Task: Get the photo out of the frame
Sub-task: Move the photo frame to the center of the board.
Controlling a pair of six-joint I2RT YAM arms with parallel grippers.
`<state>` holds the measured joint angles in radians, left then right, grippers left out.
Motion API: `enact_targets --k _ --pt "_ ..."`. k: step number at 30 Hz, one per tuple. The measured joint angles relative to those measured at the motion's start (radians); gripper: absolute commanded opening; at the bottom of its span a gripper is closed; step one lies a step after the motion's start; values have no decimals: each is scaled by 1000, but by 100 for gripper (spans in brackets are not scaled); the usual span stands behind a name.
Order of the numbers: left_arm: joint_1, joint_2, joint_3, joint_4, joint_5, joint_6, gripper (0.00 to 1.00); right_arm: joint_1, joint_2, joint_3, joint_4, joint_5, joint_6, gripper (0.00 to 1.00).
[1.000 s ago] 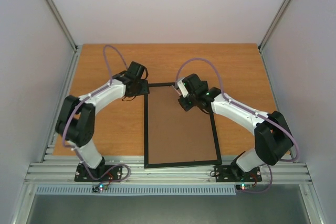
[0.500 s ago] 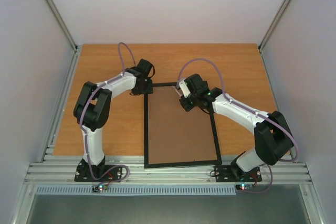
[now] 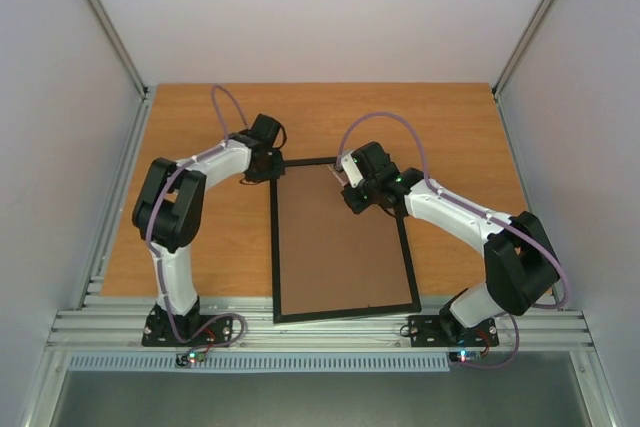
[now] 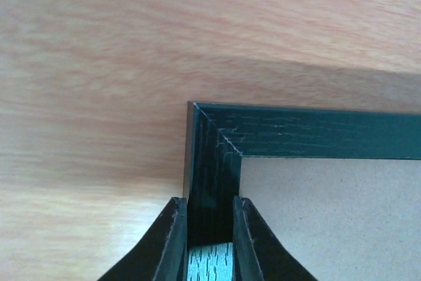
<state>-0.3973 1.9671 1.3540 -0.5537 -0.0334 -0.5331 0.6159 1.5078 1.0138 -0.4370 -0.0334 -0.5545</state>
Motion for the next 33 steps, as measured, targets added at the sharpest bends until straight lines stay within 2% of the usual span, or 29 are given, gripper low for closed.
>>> enact_targets --k 4,10,17,21,25,27,29,33 --pt "54 -70 -103 43 19 -55 8 0 -5 0 -2 -14 0 1" --pt "146 -243 -335 115 -13 -200 9 0 -8 2 -14 -48 0 1" --pt "167 -383 -514 192 -32 -397 12 0 -13 9 -24 -93 0 1" --pt "166 -426 -564 231 -26 -458 26 0 -25 9 -29 -119 0 1" --pt "161 -480 -589 159 -37 -435 43 0 -49 9 -29 -135 -4 1" --pt "161 -524 -590 96 -51 -396 59 0 -60 8 -29 -144 -6 1" --pt "159 -561 -579 49 -63 -336 69 0 -69 7 -28 -153 -9 1" --pt "153 -537 -485 -25 -80 -183 77 0 -82 -5 -27 -175 -16 1"
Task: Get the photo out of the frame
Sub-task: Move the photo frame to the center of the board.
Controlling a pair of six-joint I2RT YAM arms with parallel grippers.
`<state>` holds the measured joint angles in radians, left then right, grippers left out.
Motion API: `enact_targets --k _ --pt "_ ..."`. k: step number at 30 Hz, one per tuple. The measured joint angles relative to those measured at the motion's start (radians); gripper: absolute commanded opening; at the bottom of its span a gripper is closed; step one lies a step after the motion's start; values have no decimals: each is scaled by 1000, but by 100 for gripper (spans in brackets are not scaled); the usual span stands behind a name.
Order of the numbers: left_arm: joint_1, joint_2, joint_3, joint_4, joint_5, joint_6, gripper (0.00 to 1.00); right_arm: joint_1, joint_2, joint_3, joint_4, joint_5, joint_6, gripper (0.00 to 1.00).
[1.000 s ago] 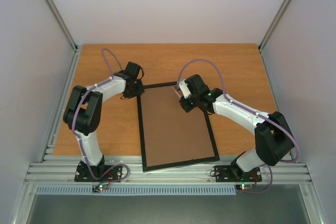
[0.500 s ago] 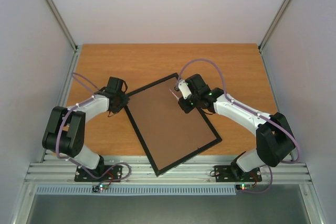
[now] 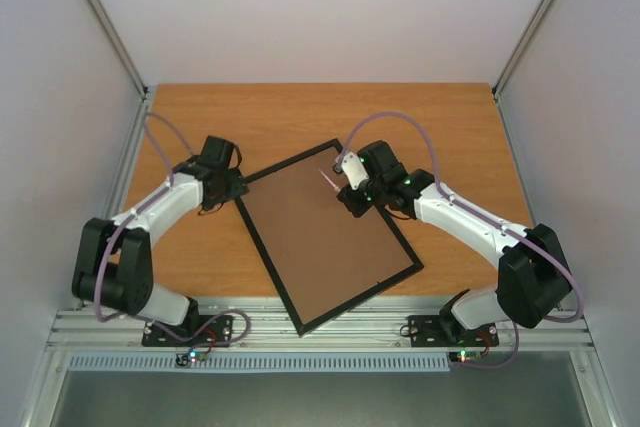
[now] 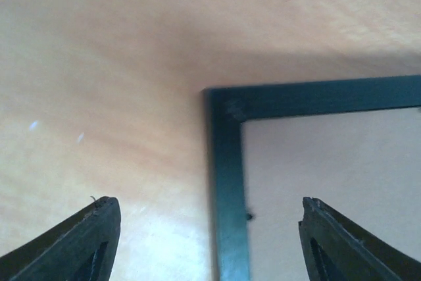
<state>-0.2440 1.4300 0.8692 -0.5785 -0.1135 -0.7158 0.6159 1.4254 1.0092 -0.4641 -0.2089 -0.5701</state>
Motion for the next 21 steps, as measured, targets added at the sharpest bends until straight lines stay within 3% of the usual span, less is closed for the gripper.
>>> enact_targets --k 9,13,21 --pt "-80 256 242 22 -19 355 89 0 0 -11 6 -39 -16 1" --pt "-74 351 333 39 8 512 88 0 0 -29 9 -48 -23 1" --pt "-39 489 453 38 107 647 82 0 0 -42 18 -59 -33 1"
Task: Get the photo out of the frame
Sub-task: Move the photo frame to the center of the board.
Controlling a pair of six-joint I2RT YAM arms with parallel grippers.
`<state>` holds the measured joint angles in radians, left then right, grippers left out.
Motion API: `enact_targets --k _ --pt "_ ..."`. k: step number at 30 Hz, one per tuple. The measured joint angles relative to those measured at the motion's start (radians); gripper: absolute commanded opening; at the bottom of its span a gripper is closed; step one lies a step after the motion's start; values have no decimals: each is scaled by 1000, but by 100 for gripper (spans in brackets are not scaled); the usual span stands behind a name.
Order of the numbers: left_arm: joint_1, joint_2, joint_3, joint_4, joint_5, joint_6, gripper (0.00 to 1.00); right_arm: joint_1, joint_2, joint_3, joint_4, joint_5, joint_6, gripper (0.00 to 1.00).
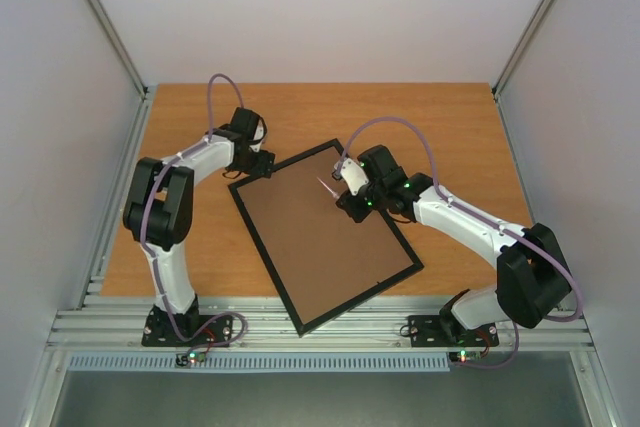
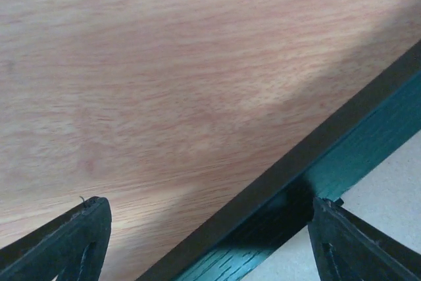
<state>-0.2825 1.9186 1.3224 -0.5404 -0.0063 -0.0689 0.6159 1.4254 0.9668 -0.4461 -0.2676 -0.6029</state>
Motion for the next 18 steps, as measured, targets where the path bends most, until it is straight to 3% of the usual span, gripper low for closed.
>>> enact_targets --k 3,8,18 --pt "6 32 12 -3 42 24 79 0 0 -1 4 -1 -1 1" --pt "8 54 43 -25 72 45 64 0 0 -1 5 -2 -1 1" --pt "8 45 16 -7 108 36 55 0 0 -1 5 -4 -1 1"
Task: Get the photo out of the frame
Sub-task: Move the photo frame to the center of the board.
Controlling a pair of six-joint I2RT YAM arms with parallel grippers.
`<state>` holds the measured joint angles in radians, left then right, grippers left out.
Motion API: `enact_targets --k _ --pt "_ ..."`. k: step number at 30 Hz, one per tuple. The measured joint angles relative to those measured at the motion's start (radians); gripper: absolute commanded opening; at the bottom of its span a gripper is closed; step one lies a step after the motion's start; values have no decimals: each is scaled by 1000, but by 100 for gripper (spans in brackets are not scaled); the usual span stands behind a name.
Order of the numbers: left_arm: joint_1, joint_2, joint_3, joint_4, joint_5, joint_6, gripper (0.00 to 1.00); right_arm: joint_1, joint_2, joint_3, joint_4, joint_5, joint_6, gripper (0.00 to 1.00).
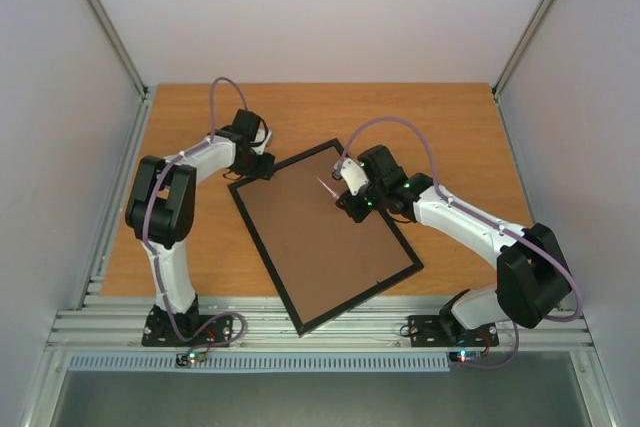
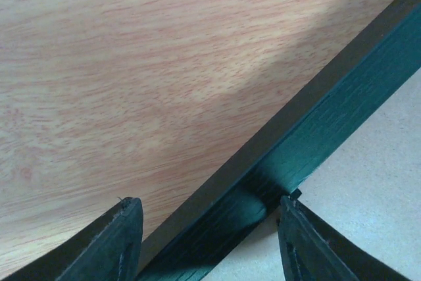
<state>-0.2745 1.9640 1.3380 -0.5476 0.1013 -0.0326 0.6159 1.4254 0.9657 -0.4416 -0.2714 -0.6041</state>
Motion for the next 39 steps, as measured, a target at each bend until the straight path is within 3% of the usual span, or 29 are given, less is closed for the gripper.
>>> enact_targets --k 8,12,15,19,27,34,39 --pt "4 -30 -34 20 -3 -41 37 0 -11 0 -2 -10 0 1" --pt "18 -47 -46 14 -10 -114 33 0 -13 0 -7 -13 0 1" --pt "35 -59 -58 0 -21 -183 34 0 -13 0 -15 -15 0 1" --pt "52 -89 -101 4 -25 -251 47 0 -13 0 -20 -18 -1 1" --pt "41 -102 -97 -28 -39 -195 60 0 -32 0 -23 -26 -3 1" --pt "23 -12 13 -109 -13 -97 59 0 -45 0 -23 -34 -8 1" --pt "16 20 61 -145 -3 -58 48 0 -48 0 -23 -34 -12 1"
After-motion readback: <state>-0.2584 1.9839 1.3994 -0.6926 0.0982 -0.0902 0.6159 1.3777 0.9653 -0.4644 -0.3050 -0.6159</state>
